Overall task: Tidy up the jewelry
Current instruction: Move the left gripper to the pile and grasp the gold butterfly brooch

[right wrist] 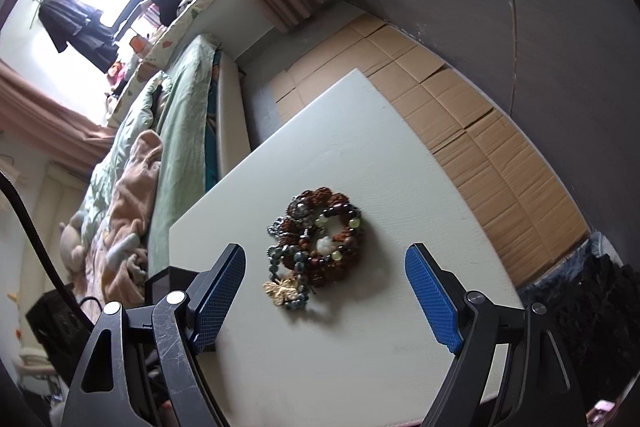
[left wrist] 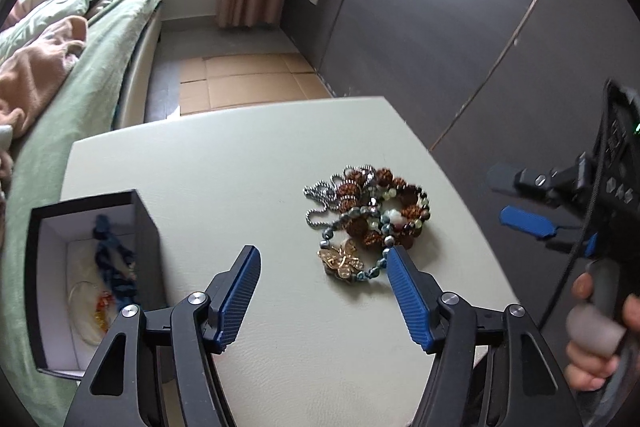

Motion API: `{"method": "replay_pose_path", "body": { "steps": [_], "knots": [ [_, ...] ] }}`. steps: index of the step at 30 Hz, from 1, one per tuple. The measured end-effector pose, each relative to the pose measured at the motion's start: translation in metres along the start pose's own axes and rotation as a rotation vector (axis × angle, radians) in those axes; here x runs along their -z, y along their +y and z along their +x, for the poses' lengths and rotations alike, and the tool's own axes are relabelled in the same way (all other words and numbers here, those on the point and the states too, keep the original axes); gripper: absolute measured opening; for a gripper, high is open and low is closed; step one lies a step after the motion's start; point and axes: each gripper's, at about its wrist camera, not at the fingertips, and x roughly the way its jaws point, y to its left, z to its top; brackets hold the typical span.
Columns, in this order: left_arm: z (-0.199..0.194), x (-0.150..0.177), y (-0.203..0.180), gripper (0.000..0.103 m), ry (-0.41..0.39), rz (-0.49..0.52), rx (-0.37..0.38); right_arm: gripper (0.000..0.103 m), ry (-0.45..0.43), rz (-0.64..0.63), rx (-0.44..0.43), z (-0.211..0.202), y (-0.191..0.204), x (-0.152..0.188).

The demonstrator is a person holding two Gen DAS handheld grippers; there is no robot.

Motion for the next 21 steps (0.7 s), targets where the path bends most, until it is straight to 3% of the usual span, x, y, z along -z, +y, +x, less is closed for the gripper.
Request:
{"method": "replay_pose_path", "body": {
  "steps": [9, 14, 21],
  "knots": [
    [0.035, 0.012, -0.015, 0.066, 0.101, 0.114, -0.056, 0.083, -0.003, 0.012, 0.0, -0.005, -0.011, -0.005],
    [0.048, 0.016, -0.02, 0.053, 0.132, 0.168, -0.104, 0.083, -0.007, 0.02, -0.008, -0.009, -0.016, -0.005],
    [0.061, 0.013, -0.022, 0.051, 0.128, 0.194, -0.108, 0.083, -0.001, 0.017, -0.014, -0.008, -0.015, -0.006]
  ]
}}
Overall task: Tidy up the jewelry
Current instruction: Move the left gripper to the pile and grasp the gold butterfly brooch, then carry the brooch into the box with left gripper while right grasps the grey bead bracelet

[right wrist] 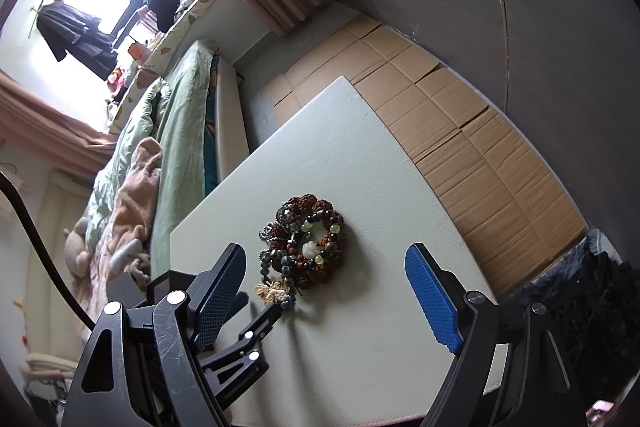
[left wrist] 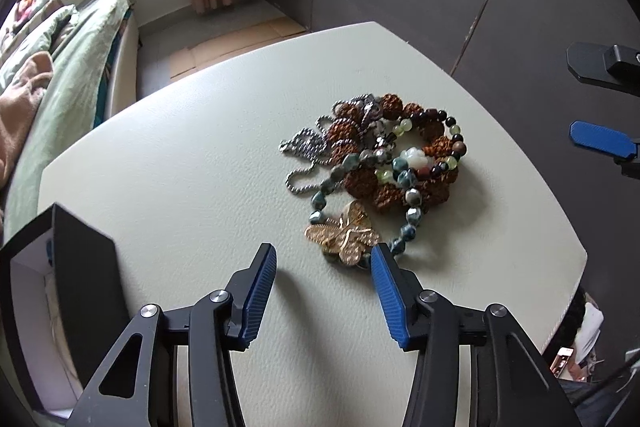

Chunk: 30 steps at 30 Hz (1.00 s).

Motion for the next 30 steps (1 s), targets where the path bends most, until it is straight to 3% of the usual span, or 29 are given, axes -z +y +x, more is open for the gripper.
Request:
{"method": "replay_pose_path", "body": {
  "steps": [3, 5, 12, 16, 30],
  "knots": [
    [0.003, -0.003, 0.001, 0.047, -0.011, -0.011, 0.008, 0.083, 0.004, -0.001, -0.001, 0.001, 0.0, 0.0],
    [0.004, -0.005, 0.001, 0.038, -0.018, -0.023, 0.034, 0.083, 0.005, -0.003, 0.001, 0.001, 0.0, -0.001],
    [0.006, -0.008, -0.004, 0.03, -0.044, -0.006, 0.04, 0.083, 0.014, -0.02, 0.008, 0.004, 0.003, 0.001],
    [-0.005, -0.01, 0.001, 0.016, -0.072, -0.033, 0.046, 0.083, 0.024, -0.035, 0.013, 0.007, 0.007, 0.003],
    [-0.043, -0.01, 0.026, 0.015, -0.136, -0.127, 0.08, 0.08, 0.08, -0.091, 0.017, 0.027, 0.023, 0.015]
  ]
}}
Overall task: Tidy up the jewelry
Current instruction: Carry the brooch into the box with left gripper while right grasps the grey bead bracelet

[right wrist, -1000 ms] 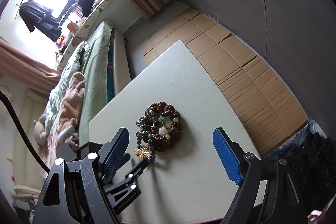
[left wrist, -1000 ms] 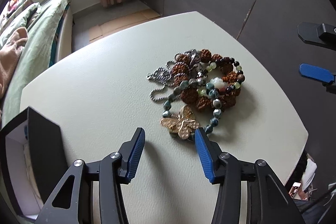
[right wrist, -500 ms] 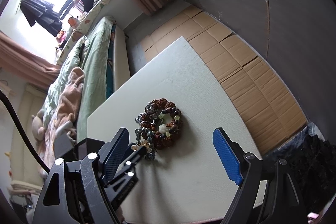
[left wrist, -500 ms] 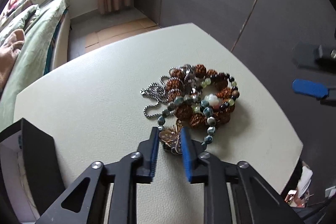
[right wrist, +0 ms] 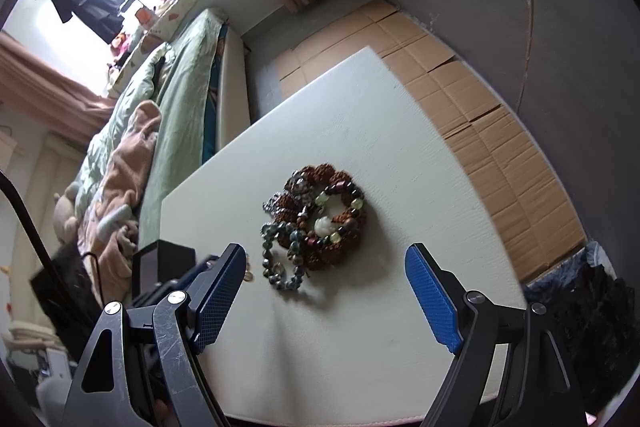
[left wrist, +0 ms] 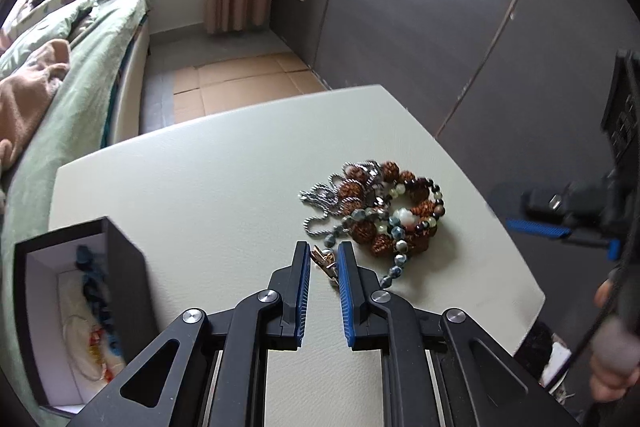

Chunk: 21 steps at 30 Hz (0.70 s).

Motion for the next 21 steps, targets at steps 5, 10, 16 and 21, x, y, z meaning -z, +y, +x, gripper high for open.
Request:
{"method": "replay_pose_path", "body": {
  "steps": [5, 10, 16, 21],
  "knots": [
    [-0.014, -0.001, 0.013, 0.015, -0.023, -0.043, -0.004, 0.065, 0.056, 0.028, -0.06, 0.017, 0.002, 0.006],
    [-0.029, -0.002, 0.026, 0.015, -0.048, -0.074, -0.009, 0.051, 0.121, 0.051, -0.102, 0.039, 0.008, 0.013],
    [-0.047, -0.002, 0.042, 0.015, -0.079, -0.108, -0.008, 0.049, 0.164, 0.059, -0.095, 0.063, 0.015, 0.02],
    [-0.062, -0.001, 0.057, 0.015, -0.099, -0.14, -0.013, 0.039, 0.174, 0.059, -0.092, 0.077, 0.02, 0.021]
  ]
}}
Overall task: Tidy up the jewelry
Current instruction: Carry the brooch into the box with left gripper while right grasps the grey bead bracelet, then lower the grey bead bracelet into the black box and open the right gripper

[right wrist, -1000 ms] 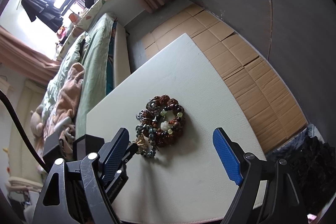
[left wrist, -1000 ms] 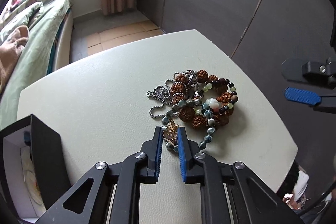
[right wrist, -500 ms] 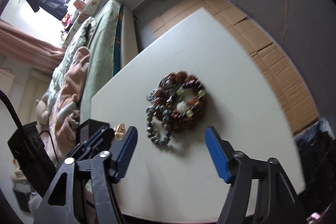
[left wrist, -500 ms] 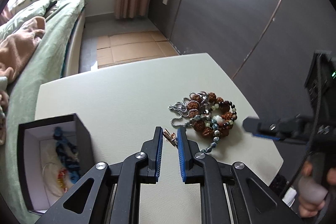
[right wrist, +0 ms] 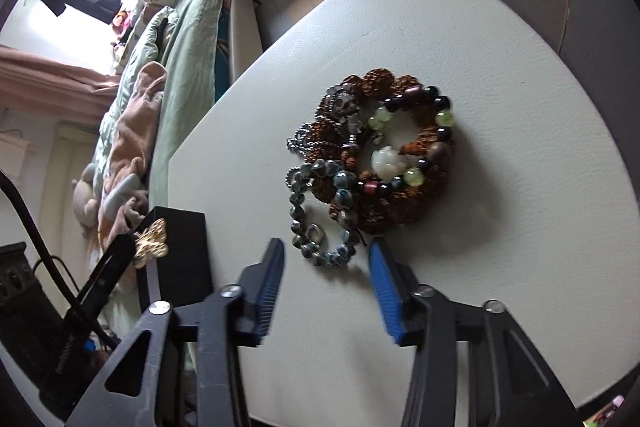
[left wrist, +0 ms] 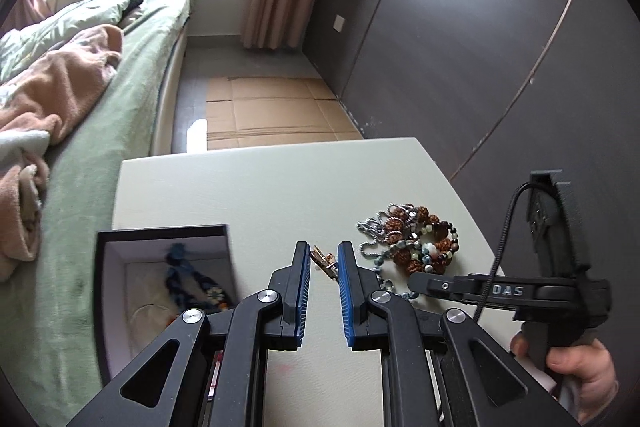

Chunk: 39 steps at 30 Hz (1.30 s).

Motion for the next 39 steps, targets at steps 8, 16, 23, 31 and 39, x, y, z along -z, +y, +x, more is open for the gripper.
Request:
{"method": "replay_pose_path", "body": {
  "steps": [8, 16, 23, 31, 39],
  "knots": [
    [-0.02, -0.005, 0.028, 0.015, -0.039, -0.042, -0.037, 0.011, -0.023, 0.016, -0.006, 0.008, 0.001, 0.0],
    [-0.032, -0.004, 0.057, 0.015, -0.048, -0.088, -0.069, 0.011, -0.155, -0.062, -0.097, -0.024, 0.028, 0.001],
    [-0.033, -0.004, 0.075, 0.016, -0.022, -0.147, -0.059, 0.011, -0.213, -0.158, -0.177, -0.043, 0.06, 0.009],
    [-0.044, -0.006, 0.097, 0.065, -0.054, -0.23, -0.087, 0.011, -0.23, -0.263, -0.304, -0.045, 0.104, 0.022],
    [-0.052, -0.004, 0.109, 0.065, -0.052, -0.245, -0.112, 0.011, -0.199, -0.372, -0.371, -0.031, 0.147, 0.04]
  ]
}}
